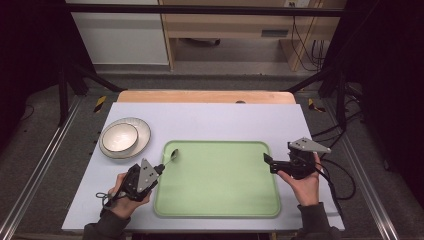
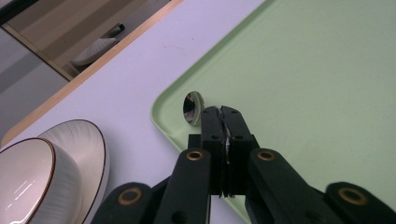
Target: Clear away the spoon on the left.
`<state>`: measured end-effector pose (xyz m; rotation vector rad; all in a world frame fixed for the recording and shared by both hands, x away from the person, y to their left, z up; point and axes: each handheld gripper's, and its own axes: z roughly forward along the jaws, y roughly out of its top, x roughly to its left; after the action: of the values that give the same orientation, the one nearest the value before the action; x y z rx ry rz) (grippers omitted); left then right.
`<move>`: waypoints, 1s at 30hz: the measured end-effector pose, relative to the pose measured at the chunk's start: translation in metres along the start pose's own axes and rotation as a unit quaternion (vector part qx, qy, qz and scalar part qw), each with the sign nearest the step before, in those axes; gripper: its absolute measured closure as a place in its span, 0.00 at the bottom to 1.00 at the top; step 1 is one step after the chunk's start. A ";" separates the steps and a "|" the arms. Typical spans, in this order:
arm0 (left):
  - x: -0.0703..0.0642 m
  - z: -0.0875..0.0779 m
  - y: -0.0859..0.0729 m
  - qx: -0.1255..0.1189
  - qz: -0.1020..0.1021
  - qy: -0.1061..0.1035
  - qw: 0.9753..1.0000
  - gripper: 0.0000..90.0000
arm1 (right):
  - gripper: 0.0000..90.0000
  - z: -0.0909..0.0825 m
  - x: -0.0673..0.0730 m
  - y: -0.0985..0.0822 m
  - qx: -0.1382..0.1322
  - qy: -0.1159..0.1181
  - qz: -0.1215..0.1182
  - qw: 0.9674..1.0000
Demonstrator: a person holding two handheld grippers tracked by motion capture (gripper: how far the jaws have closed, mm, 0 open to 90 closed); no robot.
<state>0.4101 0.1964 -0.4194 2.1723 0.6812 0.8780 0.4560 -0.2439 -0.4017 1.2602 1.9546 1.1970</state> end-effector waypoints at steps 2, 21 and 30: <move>-0.003 0.001 0.001 0.002 0.009 0.004 1.000 0.98 | 0.06 0.000 0.000 0.000 0.001 0.000 0.001 1.000; -0.019 0.007 0.004 0.030 0.084 -0.014 0.996 0.94 | 0.06 0.001 0.000 0.000 0.005 0.002 -0.002 1.000; -0.025 0.010 0.004 0.041 0.108 -0.017 0.993 0.91 | 0.06 0.001 0.000 0.000 0.005 0.002 -0.002 1.000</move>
<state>0.4030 0.1733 -0.4311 2.3613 0.4794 0.9332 0.4563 -0.2434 -0.4022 1.2602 1.9672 1.1898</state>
